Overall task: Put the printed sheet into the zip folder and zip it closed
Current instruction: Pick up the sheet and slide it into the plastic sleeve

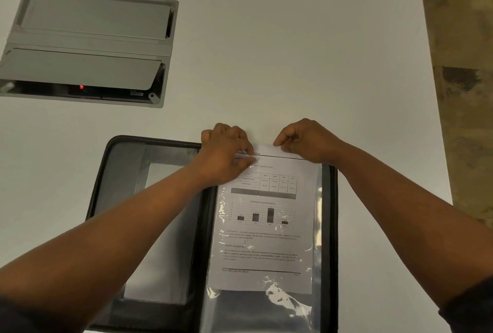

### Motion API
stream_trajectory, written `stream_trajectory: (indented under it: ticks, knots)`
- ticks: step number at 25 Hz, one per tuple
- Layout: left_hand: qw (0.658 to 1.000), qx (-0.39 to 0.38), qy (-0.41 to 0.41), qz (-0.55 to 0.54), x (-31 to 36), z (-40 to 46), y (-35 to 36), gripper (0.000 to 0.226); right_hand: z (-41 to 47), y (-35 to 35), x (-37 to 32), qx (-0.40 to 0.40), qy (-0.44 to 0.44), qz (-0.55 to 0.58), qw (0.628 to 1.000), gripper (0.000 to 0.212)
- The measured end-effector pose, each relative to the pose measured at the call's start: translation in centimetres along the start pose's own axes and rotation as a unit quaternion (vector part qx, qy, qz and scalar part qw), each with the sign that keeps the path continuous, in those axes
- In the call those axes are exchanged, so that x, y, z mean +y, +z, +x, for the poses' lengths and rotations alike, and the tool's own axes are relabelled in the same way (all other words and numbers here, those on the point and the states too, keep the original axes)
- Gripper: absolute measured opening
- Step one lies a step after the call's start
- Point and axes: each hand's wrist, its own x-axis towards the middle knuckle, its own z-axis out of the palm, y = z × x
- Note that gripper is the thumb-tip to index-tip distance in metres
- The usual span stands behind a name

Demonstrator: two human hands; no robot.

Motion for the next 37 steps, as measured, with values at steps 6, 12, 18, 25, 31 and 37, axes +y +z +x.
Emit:
stream_trajectory:
  ticks: [6, 12, 18, 25, 31, 37]
  knots:
    - [0.995, -0.082, -0.001, 0.052, 2.0, 0.1, 0.5, 0.017, 0.1, 0.2, -0.3, -0.055, 0.01, -0.003, 0.998, 0.018]
    - [0.998, -0.052, 0.006, -0.018, 2.5, -0.3, 0.7, 0.004, 0.0, 0.0, -0.8, -0.079, 0.021, -0.016, 0.996, 0.017]
    - [0.998, -0.044, 0.035, -0.042, 2.2, -0.6, 0.8, 0.003, -0.5, 0.6, -1.1, -0.084, 0.014, -0.049, 0.995, 0.018]
    - [0.997, -0.053, 0.042, -0.04, 2.0, -0.8, 0.8, 0.01, -1.2, 1.3, -1.0, -0.103, 0.014, -0.064, 0.993, 0.016]
    - [0.996, -0.064, 0.045, -0.05, 2.1, -0.6, 0.6, 0.008, -3.2, 1.6, -0.5, -0.101, 0.054, 0.027, 0.993, 0.052]
    - [0.995, -0.062, 0.035, -0.075, 2.3, -0.5, 0.7, 0.009, -4.4, 2.6, 0.4, -0.057, 0.024, 0.003, 0.998, 0.044]
